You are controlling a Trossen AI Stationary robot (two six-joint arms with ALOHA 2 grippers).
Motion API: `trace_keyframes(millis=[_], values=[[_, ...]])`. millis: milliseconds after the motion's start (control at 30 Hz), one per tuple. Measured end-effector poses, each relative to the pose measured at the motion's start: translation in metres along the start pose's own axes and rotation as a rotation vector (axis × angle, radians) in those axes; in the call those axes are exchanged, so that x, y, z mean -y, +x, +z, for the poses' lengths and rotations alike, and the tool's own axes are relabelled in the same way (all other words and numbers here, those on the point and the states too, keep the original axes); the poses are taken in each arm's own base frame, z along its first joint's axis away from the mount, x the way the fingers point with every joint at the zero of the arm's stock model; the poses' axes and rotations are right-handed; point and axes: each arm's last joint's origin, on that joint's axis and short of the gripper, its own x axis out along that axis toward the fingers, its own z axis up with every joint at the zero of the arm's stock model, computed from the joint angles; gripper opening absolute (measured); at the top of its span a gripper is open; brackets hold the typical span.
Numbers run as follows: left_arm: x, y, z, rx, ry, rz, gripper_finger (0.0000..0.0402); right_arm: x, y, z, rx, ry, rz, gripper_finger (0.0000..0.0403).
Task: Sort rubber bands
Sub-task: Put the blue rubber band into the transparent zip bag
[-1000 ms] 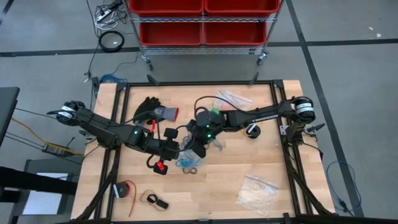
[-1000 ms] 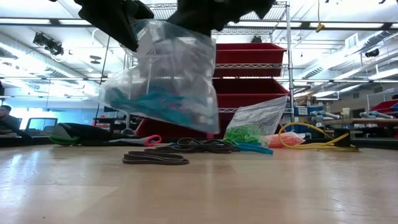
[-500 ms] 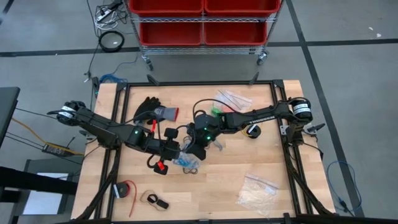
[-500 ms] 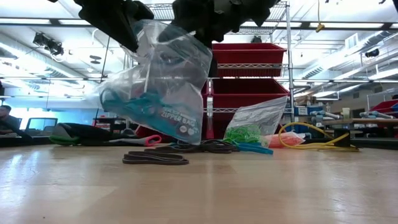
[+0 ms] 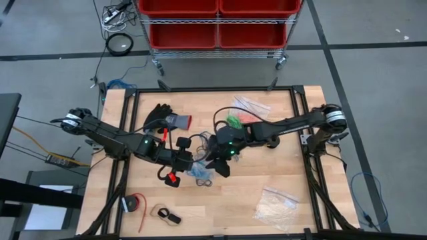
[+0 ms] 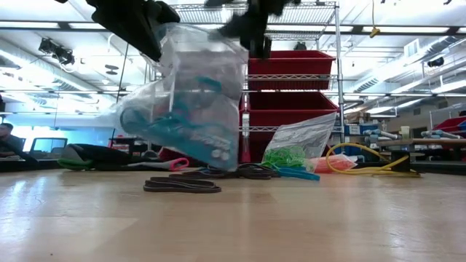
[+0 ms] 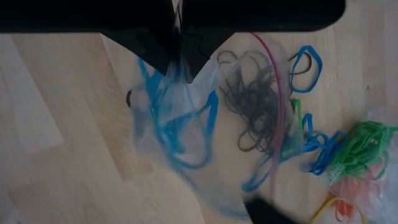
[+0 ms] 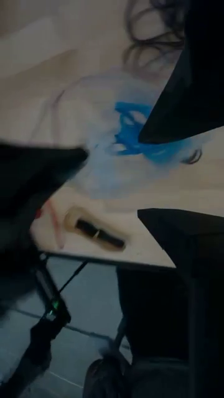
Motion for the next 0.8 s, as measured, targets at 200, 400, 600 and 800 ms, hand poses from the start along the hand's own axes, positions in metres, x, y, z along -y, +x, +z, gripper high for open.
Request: trace_keyframes(millis=[200, 400, 600, 800], values=[[0.0, 0.0, -0.001, -0.006, 0.001, 0.0, 0.0012, -0.022, -0.037, -0.002, 0.048, -0.049, -0.134, 0.0169], [0.0, 0.0, -0.005, -0.05, 0.058, -0.003, 0.0012, -0.039, -0.045, -0.027, -0.042, -0.072, -0.305, 0.0169], [0.0, -0.002, -0.021, -0.216, 0.079, 0.004, 0.0012, -0.031, -0.026, -0.074, -0.116, -0.049, -0.493, 0.0169], [-0.002, -0.003, -0.025, -0.264, 0.134, 0.015, 0.0012, 0.001, -0.009, -0.125, -0.132, 0.011, -0.63, 0.0169]])
